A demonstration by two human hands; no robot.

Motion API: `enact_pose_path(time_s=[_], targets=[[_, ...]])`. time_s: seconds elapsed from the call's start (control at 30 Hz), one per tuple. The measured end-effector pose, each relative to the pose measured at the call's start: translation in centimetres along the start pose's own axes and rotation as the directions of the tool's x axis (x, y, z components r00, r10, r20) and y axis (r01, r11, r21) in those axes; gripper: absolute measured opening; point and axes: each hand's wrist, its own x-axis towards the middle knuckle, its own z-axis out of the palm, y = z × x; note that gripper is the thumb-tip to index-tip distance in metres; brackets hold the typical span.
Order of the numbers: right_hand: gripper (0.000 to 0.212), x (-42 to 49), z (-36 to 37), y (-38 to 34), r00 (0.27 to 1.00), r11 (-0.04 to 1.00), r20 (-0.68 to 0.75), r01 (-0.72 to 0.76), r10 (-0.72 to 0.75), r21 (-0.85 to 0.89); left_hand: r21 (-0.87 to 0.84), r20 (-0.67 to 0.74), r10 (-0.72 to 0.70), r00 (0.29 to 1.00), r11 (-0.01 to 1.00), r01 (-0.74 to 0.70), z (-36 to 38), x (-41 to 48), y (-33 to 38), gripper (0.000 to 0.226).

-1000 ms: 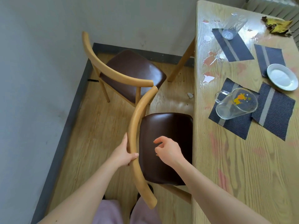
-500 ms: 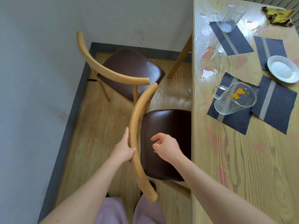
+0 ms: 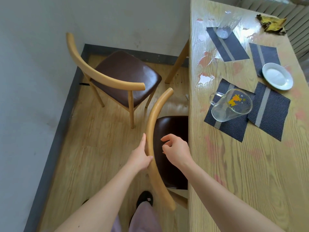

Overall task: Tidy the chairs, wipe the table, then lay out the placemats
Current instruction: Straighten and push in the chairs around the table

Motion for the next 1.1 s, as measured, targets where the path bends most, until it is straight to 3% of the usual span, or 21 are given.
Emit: enact_pose_path(time_s=[0.23, 0.47, 0.73, 1.1], targets=[[0.029, 0.2, -0.4, 0.7, 0.999, 1.0, -0.033, -0.009, 0.009, -0.023, 0.013, 0.015, 0.023, 1.0, 1.0, -0.023, 1.5, 0.5, 0.8, 0.098], [0.033, -0.1, 0.0, 0.2, 0.997, 0.996, 0.068, -0.032, 0.037, -0.079, 0.122, 0.081, 0.119, 0.99, 0.984, -0.128, -1.2, 0.3, 0.6, 0.083], [0.035, -1.4, 0.0, -3.3, 0.998, 0.999, 0.07, 0.001, 0.003, -0.048, 0.182, -0.093, 0.22, 0.971, 0.963, -0.201, -8.0, -1.7, 0.9, 0.069], [0.031, -3.7, 0.5, -16.7, 0.985, 0.989, -0.085, 0.146, -0.147, -0.027, 0.222, -0.197, 0.367, 0.909, 0.92, -0.323, -21.5, -5.9, -0.4, 0.062]])
